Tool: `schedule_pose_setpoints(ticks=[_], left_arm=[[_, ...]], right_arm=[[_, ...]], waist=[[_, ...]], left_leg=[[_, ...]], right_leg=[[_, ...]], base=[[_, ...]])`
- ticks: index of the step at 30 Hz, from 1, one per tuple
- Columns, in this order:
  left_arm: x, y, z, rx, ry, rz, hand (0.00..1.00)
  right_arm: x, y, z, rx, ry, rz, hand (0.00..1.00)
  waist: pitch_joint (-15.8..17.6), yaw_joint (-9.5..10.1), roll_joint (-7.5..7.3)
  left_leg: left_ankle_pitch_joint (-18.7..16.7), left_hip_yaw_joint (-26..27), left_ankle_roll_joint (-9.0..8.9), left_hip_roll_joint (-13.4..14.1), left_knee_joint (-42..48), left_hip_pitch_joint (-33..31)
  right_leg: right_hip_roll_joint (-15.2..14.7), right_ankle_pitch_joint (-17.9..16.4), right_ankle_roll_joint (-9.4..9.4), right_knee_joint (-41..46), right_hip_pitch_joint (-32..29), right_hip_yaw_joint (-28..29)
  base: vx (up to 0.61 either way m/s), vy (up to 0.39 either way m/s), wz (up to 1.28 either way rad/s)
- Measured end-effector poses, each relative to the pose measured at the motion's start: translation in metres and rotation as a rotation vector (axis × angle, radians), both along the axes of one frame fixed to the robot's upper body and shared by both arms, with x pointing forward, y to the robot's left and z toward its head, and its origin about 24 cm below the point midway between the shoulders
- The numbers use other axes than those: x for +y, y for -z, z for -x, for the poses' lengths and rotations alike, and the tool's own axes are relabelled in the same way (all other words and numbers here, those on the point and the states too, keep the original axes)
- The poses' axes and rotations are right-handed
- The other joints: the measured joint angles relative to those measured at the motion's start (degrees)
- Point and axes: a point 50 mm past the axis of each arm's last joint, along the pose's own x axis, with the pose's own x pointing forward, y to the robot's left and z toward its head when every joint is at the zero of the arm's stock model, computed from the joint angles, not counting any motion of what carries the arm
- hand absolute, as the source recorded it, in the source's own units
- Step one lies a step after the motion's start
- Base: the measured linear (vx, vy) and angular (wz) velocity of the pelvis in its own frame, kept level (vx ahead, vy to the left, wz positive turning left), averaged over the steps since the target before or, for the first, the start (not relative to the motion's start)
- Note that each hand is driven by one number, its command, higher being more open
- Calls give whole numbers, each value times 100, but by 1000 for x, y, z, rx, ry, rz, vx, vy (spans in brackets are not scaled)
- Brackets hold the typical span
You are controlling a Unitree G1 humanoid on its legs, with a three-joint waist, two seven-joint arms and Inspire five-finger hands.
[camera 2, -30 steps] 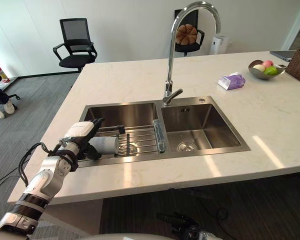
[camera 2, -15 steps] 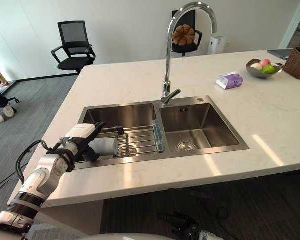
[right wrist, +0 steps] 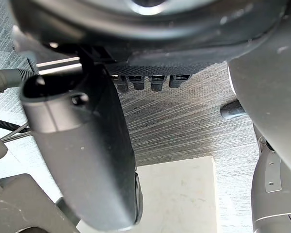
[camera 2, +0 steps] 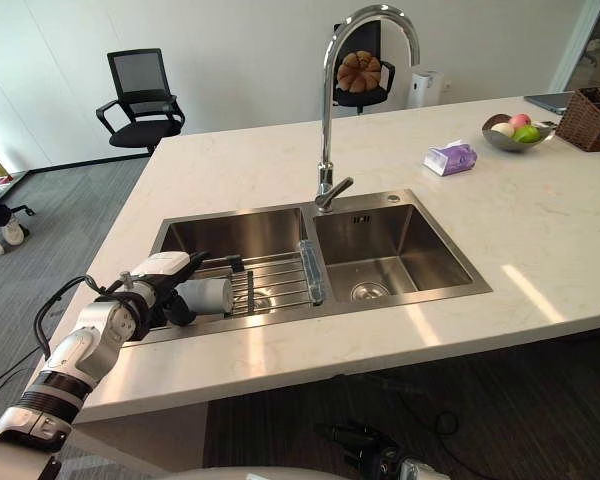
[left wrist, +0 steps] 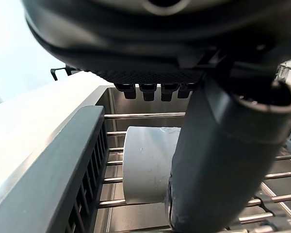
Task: Walk over to the sink, pick up the cup, carry it to the dishwasher, place the cup inside the dishwasher, then close the dishwasher door
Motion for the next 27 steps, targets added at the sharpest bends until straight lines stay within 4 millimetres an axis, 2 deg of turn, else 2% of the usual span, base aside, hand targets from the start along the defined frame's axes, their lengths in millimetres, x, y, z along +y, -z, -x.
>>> schedule_pose_setpoints(ticks=[15,16,27], left_arm=[[2,2,-4,108,3,3,100],[3,1,-4,117,3,5,0],[1,-1,-6,153,32,-51,0]], right_arm=[[0,-1,-2,-6,-2,2,100],[0,-1,-2,-7,-3,2,100],[-2,-1,-3,0,-8,4,100]], waist=[[10,-117,-2],[12,-127,-2],[93,-152,-50]], left_leg=[[-25,16,-34,0,-1,48],[-27,16,-37,0,-1,49],[-64,26,-47,-3,-7,142]], right_leg=[[-4,-19,18,3,42,14],[-4,-19,20,2,43,15],[-8,-55,31,1,125,24]], base=[[0,0,0],[0,0,0],[0,0,0]])
